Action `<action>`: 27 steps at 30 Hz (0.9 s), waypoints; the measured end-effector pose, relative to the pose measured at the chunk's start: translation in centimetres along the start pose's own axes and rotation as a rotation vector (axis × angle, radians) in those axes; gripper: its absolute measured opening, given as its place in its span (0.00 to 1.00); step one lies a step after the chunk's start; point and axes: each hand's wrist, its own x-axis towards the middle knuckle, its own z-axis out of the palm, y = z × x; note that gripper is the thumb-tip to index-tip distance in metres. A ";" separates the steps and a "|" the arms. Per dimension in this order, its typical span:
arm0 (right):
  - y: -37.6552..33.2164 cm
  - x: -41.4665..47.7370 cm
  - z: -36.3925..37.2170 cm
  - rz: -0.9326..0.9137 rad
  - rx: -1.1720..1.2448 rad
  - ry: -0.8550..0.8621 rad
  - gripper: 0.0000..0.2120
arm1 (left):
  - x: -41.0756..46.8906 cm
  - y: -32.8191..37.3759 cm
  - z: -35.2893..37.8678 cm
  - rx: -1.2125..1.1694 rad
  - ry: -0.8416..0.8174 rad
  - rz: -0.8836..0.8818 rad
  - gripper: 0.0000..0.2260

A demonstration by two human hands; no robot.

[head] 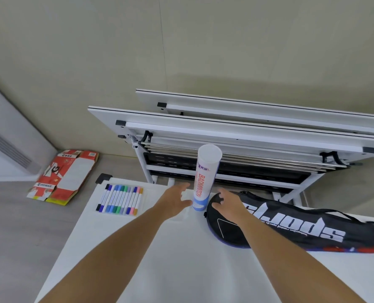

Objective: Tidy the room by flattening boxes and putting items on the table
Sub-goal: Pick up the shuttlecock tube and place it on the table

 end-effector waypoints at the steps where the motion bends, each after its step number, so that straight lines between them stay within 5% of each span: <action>1: 0.3 -0.3 0.5 0.012 -0.029 -0.008 0.28 | -0.7 -0.6 0.2 0.000 -0.005 -0.017 0.28; 6: 0.4 -1.9 4.5 -0.013 -0.154 -0.089 0.19 | -5.2 -5.1 0.9 -0.043 0.020 -0.090 0.24; 13: -5.1 -6.0 12.5 -0.177 -0.298 -0.218 0.19 | -16.6 -13.5 0.4 -0.011 0.124 -0.226 0.11; 27: -21.5 -33.0 42.3 -0.600 -0.583 -0.527 0.10 | -58.5 -34.1 2.6 0.092 0.355 -0.675 0.20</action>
